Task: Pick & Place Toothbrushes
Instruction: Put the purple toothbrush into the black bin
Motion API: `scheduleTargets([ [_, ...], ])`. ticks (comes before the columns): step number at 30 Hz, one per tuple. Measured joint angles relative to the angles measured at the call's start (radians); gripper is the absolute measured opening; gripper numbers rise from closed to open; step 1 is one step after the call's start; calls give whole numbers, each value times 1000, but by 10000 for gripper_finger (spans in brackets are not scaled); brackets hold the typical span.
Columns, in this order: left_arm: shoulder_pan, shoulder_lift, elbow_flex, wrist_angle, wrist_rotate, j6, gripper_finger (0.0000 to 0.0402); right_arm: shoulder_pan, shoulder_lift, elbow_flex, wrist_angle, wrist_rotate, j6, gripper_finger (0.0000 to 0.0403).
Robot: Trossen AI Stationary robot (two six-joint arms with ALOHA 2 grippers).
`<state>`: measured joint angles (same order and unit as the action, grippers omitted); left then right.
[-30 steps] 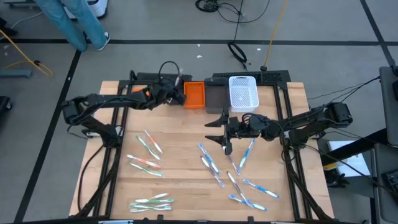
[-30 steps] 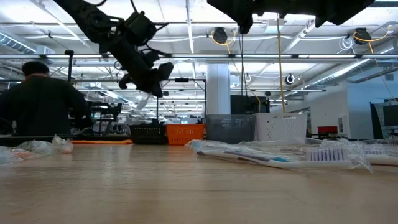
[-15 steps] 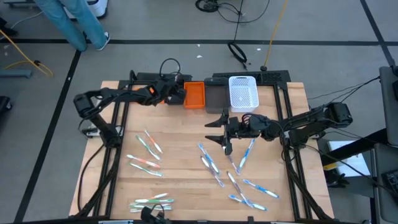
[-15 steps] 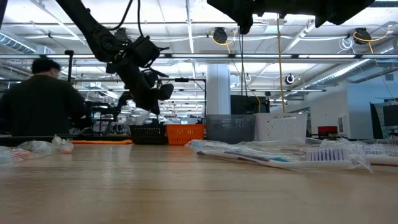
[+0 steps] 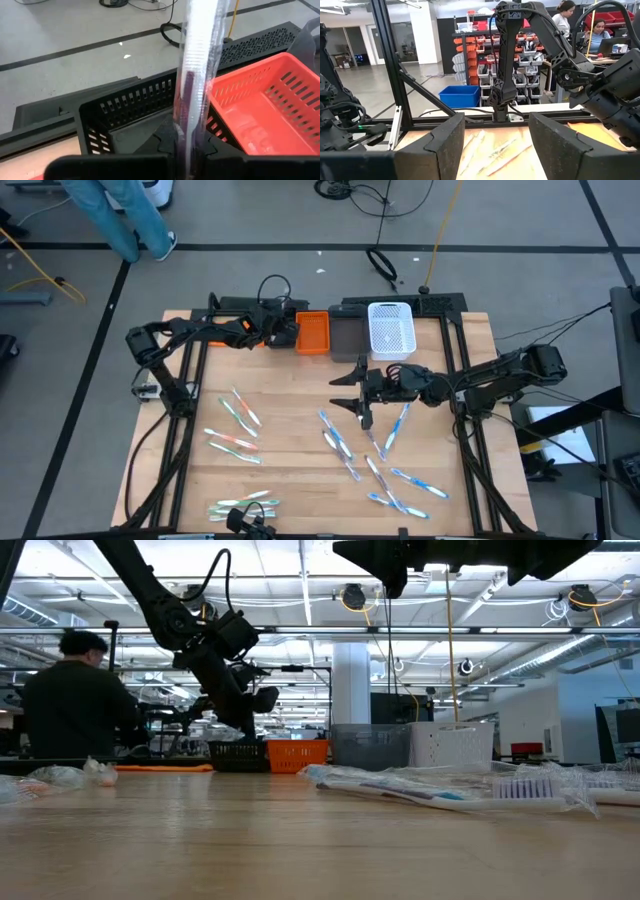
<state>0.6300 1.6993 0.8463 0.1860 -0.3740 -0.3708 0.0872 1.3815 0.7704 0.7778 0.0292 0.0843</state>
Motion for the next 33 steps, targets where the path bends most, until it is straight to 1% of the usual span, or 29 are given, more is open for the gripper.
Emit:
scheduleTargets([
  [3,0,0,0,0,5,0,7,0,0,0,1,0,0,212],
  [7,0,0,0,-2,6,-6,26,0,0,0,1,0,0,212],
  [9,0,0,0,-3,6,-10,29,0,0,0,1,0,0,212],
  [17,0,0,0,-35,7,-27,10,0,0,0,1,0,0,212],
  [19,0,0,0,-35,7,-37,10,0,0,0,1,0,0,212],
  [21,0,0,0,-34,7,-58,19,0,0,0,2,0,0,212],
  [29,0,0,0,-32,7,-58,81,0,0,0,2,0,0,212],
  [33,0,0,0,-32,7,-58,98,0,0,0,2,0,0,212],
])
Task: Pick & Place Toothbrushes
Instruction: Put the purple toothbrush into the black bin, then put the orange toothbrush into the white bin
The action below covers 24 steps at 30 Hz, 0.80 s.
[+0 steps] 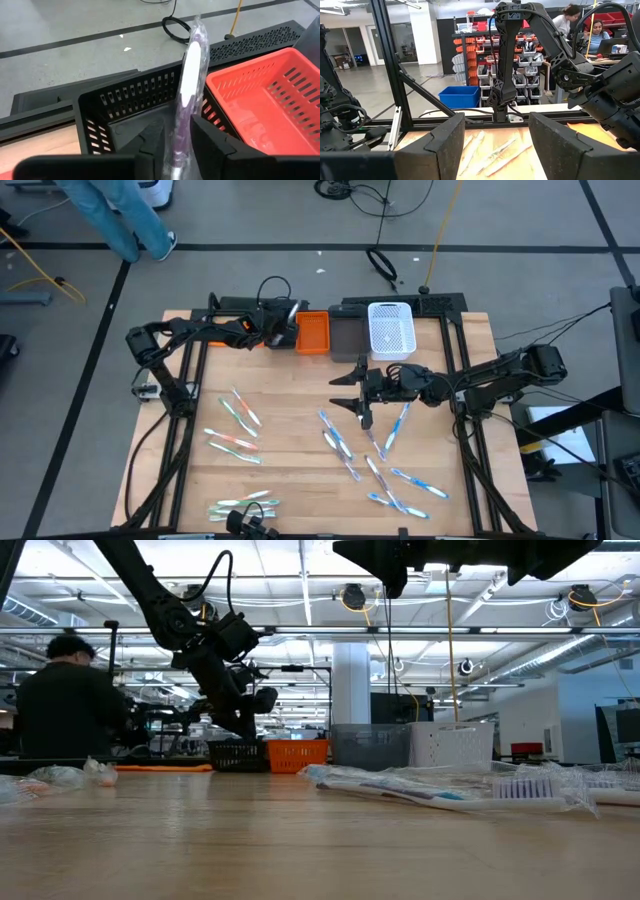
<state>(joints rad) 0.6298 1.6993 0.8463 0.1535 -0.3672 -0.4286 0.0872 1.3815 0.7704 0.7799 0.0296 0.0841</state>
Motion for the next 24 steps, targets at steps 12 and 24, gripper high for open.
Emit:
scheduleTargets([
  [12,-1,-13,0,1,84,45,108,0,0,0,-11,0,0,211],
  [24,-107,-188,0,-249,406,316,108,0,0,0,-14,0,0,210],
])
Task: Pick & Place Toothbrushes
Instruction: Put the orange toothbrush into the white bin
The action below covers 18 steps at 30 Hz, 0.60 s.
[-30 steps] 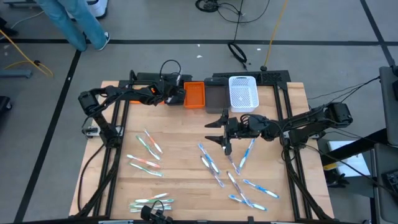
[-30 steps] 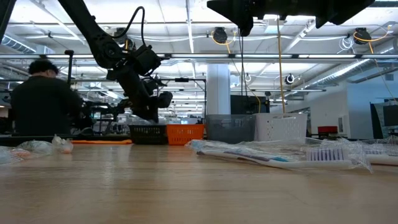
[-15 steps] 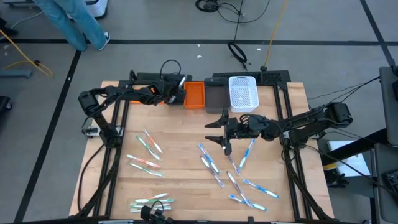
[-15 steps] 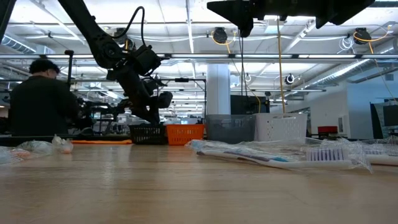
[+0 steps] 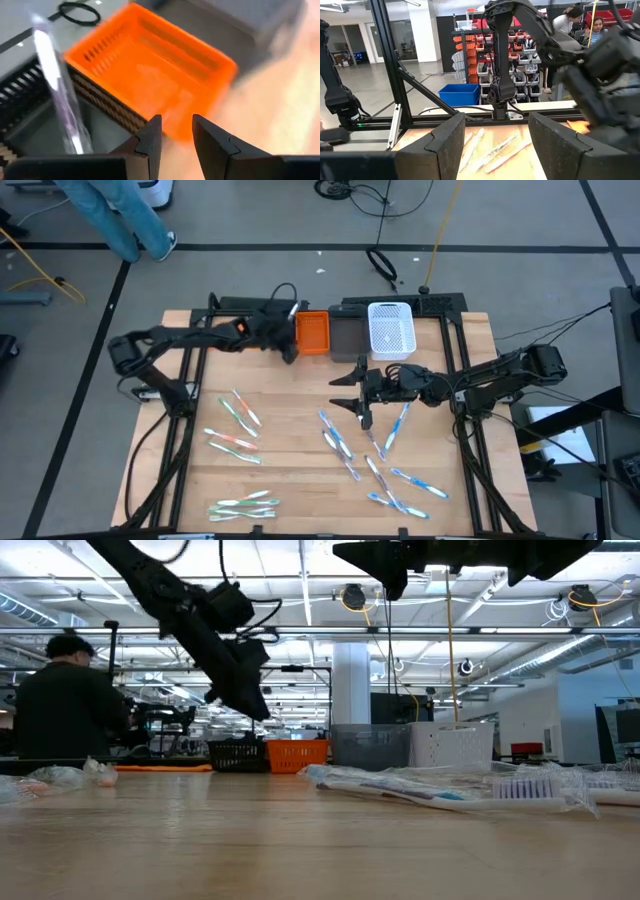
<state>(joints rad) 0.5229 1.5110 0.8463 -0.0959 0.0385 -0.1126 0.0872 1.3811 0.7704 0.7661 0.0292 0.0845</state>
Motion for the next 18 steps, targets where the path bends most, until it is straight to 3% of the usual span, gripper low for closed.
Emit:
scheduleTargets([
  [10,-213,-163,0,-591,-12,204,108,0,0,0,-1,-3,0,210],
  [18,-376,-162,-23,-801,-13,210,108,0,0,0,-11,-4,0,210],
])
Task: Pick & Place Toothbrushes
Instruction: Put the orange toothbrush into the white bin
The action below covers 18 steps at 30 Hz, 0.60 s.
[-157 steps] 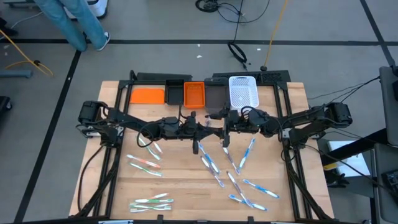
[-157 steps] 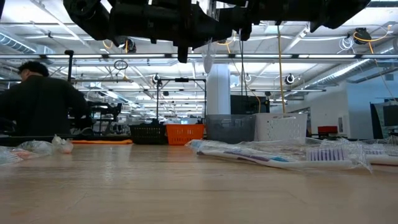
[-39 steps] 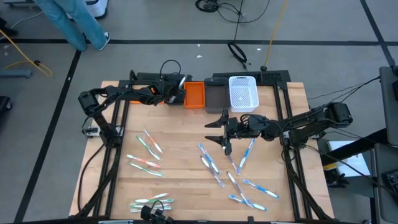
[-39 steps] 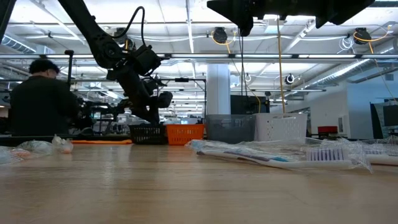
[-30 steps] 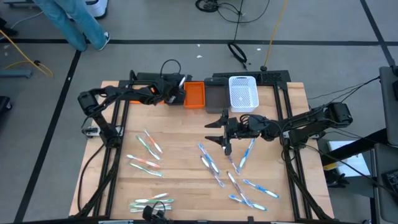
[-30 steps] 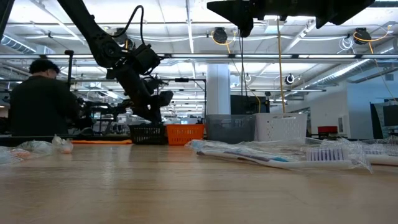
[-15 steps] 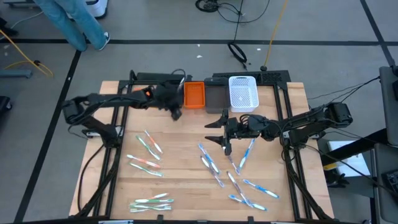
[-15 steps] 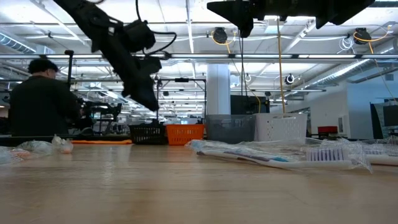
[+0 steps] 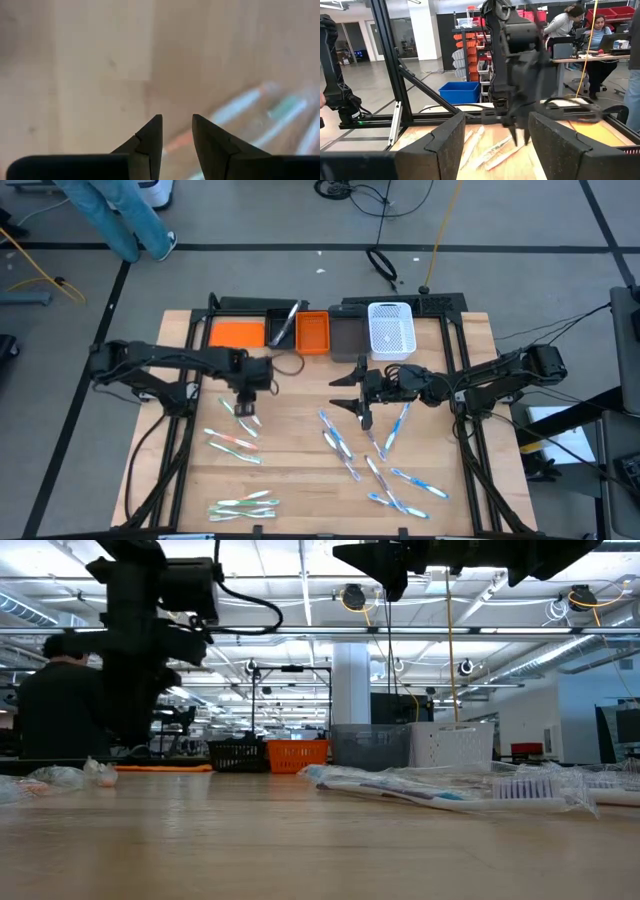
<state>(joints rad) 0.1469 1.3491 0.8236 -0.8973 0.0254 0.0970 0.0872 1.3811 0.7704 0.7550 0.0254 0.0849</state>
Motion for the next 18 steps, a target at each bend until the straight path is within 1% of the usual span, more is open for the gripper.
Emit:
scheduleTargets([
  [4,-64,0,-23,0,-2,5,108,0,0,0,-1,0,0,210],
  [9,-124,0,-54,-3,-53,30,108,0,0,0,-1,0,0,210],
  [18,-177,0,-55,1,-79,32,108,0,0,0,-4,-1,0,210],
])
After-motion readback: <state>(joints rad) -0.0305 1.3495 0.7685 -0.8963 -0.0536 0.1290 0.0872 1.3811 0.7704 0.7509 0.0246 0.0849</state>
